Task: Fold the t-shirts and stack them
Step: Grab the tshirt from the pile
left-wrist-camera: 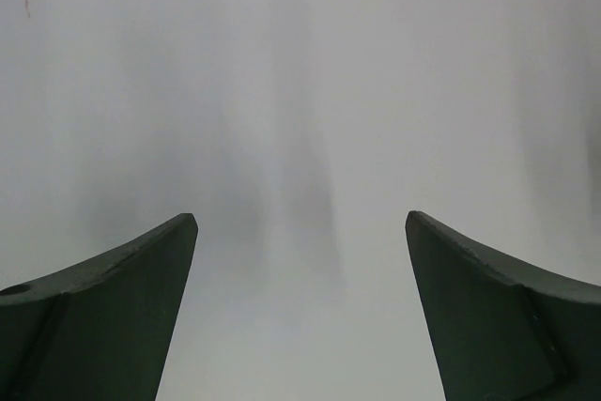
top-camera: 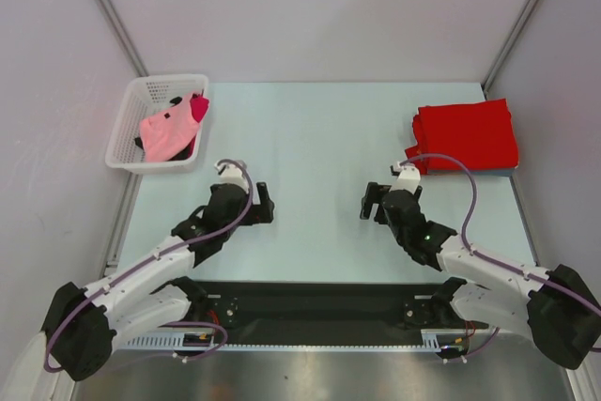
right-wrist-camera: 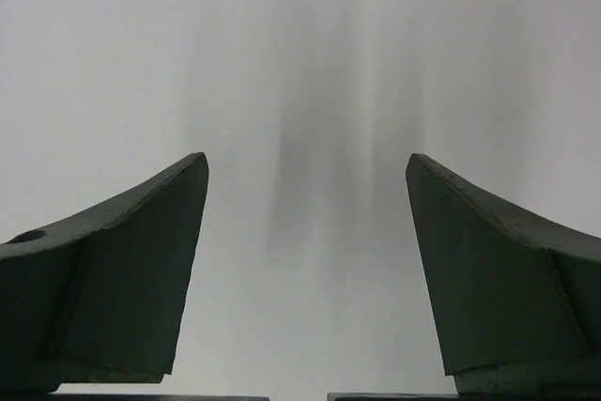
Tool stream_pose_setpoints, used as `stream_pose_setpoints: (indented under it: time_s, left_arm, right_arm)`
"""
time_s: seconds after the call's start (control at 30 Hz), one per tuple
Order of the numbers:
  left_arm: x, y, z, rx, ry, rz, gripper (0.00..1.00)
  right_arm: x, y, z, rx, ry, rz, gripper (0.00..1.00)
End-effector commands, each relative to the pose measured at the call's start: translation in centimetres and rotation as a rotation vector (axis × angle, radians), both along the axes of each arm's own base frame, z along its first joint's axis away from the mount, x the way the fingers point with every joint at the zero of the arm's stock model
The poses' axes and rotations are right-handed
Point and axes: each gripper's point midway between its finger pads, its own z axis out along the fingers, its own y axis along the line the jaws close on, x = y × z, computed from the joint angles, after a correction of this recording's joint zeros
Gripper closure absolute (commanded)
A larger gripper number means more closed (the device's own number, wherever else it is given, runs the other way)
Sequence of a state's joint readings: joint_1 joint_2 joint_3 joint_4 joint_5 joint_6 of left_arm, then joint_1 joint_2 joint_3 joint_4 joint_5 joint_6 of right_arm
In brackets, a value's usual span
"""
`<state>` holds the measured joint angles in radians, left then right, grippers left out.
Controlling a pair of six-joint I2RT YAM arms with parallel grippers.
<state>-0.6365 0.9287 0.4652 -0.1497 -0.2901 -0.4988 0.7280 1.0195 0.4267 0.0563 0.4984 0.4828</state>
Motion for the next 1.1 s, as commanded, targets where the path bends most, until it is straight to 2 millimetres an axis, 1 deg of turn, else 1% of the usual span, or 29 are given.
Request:
stream_pose_setpoints:
  time_s: [0.0,0.03,0.1,0.13,0.2,0.23,0.27,0.3,0.33,0.37,0.4,0.43,0.47,0.5,0.53,0.57,0.6,0.63,0.7,0.73,0.77,0.8,0.83,0.9,0.97,1.0,1.03,1.07]
  left_arm:
    - [3.0,0.4,5.6,-0.132,-0.088,0.139,0.02]
    - [4.0,1.3,6.9,-0.160,-0.089,0.199,0.03]
    - [5.4,2.4,8.4,-0.222,-0.097,0.273,0.04]
    - [7.1,3.8,9.8,-0.241,-0.117,0.328,0.06]
    - [8.8,5.4,11.0,-0.262,-0.127,0.382,0.09]
    - [10.4,7.4,13.1,-0.276,-0.167,0.436,0.10]
    - [11.5,8.3,12.5,-0.262,-0.140,0.470,0.11]
    - [12.2,9.7,12.7,-0.261,-0.140,0.514,0.12]
    - [13.1,11.8,13.6,-0.268,-0.158,0.573,0.13]
    - [14.0,12.5,12.7,-0.263,-0.134,0.591,0.14]
    - [14.5,13.3,12.6,-0.260,-0.133,0.615,0.15]
    - [15.6,14.7,12.0,-0.247,-0.116,0.651,0.15]
    - [15.9,15.4,12.8,-0.242,-0.137,0.664,0.15]
    - [16.7,15.8,11.3,-0.214,-0.101,0.681,0.16]
    - [17.7,16.4,12.0,-0.207,-0.115,0.696,0.18]
    - [18.2,16.9,11.6,-0.188,-0.102,0.706,0.19]
    - [19.0,17.1,9.4,-0.159,-0.047,0.721,0.22]
    - [20.0,17.1,10.1,-0.160,-0.052,0.722,0.25]
    - [20.8,17.5,8.8,-0.139,-0.020,0.743,0.29]
    - [21.5,18.1,7.9,-0.131,-0.002,0.764,0.31]
    - [21.8,18.9,7.4,-0.131,0.001,0.791,0.32]
    - [22.4,19.2,7.4,-0.133,-0.012,0.801,0.34]
    - [23.2,19.5,6.5,-0.123,0.003,0.812,0.37]
    - [24.1,19.8,5.7,-0.118,0.012,0.825,0.44]
    - [25.0,20.2,5.0,-0.115,0.031,0.839,0.47]
    - [25.1,20.4,4.8,-0.110,0.041,0.844,0.51]
    - [25.5,20.8,5.3,-0.110,0.030,0.854,0.58]
    - [25.6,20.7,5.2,-0.109,0.032,0.852,0.64]
  right_arm:
    - [0.7,-1.2,1.8,0.038,-0.049,-0.106,0.11]
    - [0.7,-1.3,1.8,0.050,-0.053,-0.111,0.11]
    - [0.6,-1.7,1.9,0.073,-0.063,-0.143,0.12]
    - [0.6,-1.8,1.9,0.072,-0.062,-0.149,0.13]
    - [0.4,-2.2,1.8,0.071,-0.053,-0.161,0.16]
    - [0.3,-2.3,1.9,0.075,-0.055,-0.165,0.18]
    - [0.0,-2.5,1.4,0.058,-0.035,-0.167,0.21]
    - [-0.2,-2.8,1.4,0.059,-0.037,-0.176,0.23]
    - [-0.2,-3.3,1.4,0.056,-0.042,-0.196,0.25]
    - [-0.3,-3.7,1.2,0.060,-0.040,-0.214,0.26]
    - [-0.3,-3.8,1.3,0.071,-0.046,-0.221,0.27]
    - [-0.3,-3.6,1.5,0.086,-0.059,-0.204,0.27]
    - [-0.3,-3.5,1.5,0.085,-0.063,-0.191,0.27]
    - [-0.4,-3.5,1.5,0.083,-0.064,-0.187,0.27]
    - [-0.4,-3.6,1.7,0.087,-0.074,-0.189,0.27]
    - [-0.5,-3.8,1.6,0.082,-0.073,-0.194,0.27]
    - [-0.5,-3.9,1.5,0.083,-0.073,-0.200,0.27]
    - [-0.5,-4.0,1.5,0.084,-0.075,-0.198,0.27]
    - [-0.6,-4.0,1.4,0.083,-0.073,-0.198,0.27]
    - [-0.6,-4.0,1.5,0.082,-0.073,-0.195,0.27]
    - [-0.5,-4.0,1.6,0.086,-0.076,-0.198,0.27]
    - [-0.5,-4.1,1.5,0.087,-0.075,-0.200,0.27]
    - [-0.5,-4.1,1.6,0.091,-0.077,-0.201,0.27]
    - [-0.6,-4.1,1.4,0.088,-0.072,-0.196,0.28]
    - [-0.6,-4.1,1.3,0.087,-0.071,-0.196,0.27]
    - [-0.6,-4.1,1.3,0.089,-0.069,-0.197,0.27]
    - [-0.6,-4.1,1.4,0.093,-0.071,-0.198,0.28]
    - [-0.6,-4.1,1.4,0.093,-0.070,-0.196,0.28]
